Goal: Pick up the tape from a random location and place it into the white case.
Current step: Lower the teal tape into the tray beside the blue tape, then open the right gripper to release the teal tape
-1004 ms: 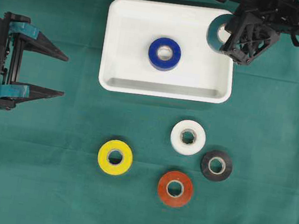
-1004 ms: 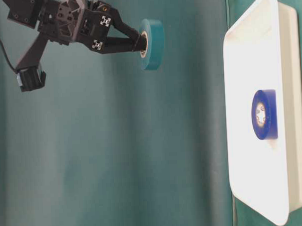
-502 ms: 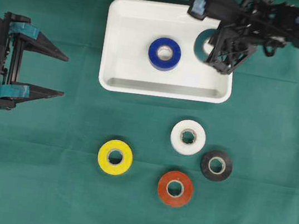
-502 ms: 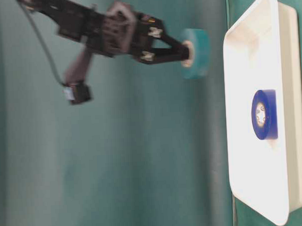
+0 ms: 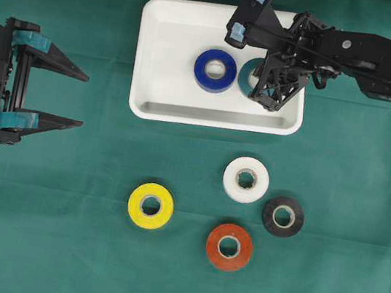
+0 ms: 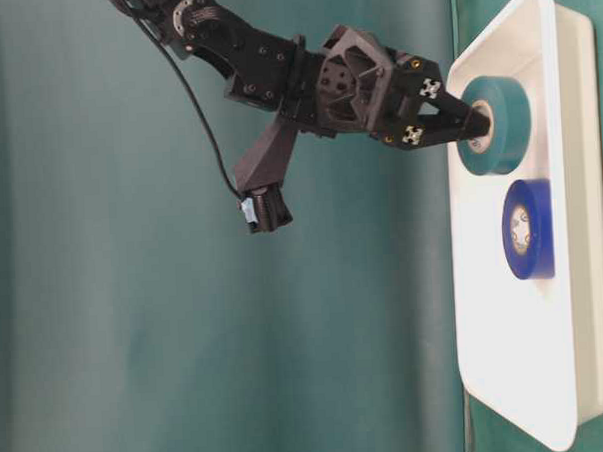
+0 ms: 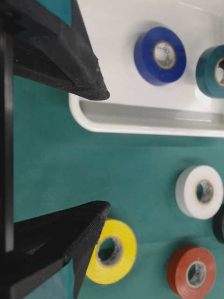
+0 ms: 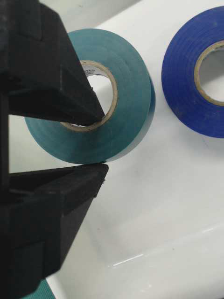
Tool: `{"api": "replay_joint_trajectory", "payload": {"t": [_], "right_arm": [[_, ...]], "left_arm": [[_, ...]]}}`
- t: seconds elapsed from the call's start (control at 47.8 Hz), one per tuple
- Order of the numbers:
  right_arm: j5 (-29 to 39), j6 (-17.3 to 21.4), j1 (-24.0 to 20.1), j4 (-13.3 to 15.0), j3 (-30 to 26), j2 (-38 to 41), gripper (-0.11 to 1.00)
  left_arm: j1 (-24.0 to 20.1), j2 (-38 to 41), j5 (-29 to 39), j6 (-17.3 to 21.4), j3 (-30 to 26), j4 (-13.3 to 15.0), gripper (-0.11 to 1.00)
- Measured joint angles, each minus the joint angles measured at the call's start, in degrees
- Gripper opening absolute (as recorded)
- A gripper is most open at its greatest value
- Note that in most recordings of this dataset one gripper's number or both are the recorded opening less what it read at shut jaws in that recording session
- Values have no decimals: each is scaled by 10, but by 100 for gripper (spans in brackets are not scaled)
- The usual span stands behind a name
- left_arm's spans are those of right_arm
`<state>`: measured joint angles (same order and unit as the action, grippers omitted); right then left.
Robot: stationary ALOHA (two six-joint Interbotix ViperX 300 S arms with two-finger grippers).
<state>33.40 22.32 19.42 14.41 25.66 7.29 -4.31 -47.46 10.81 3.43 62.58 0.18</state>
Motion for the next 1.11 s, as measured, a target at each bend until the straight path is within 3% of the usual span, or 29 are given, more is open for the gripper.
{"api": "replay_joint_trajectory", "payload": {"t": [0.439, 0.481, 0.627, 0.711, 1.108], "right_arm": [[10, 0, 0, 1, 0, -1, 30], [10, 0, 0, 1, 0, -1, 37], [11, 0, 0, 4, 0, -1, 79], [11, 0, 0, 11, 0, -1, 91], [35, -1, 0, 24, -4, -29, 88]], "left_arm": [[0, 0, 0, 0, 1, 0, 85], [0, -1, 1, 0, 1, 0, 85], [0, -1, 0, 0, 1, 0, 85], [0, -1, 0, 0, 1, 0, 85], [0, -1, 0, -1, 0, 0, 85]]}}
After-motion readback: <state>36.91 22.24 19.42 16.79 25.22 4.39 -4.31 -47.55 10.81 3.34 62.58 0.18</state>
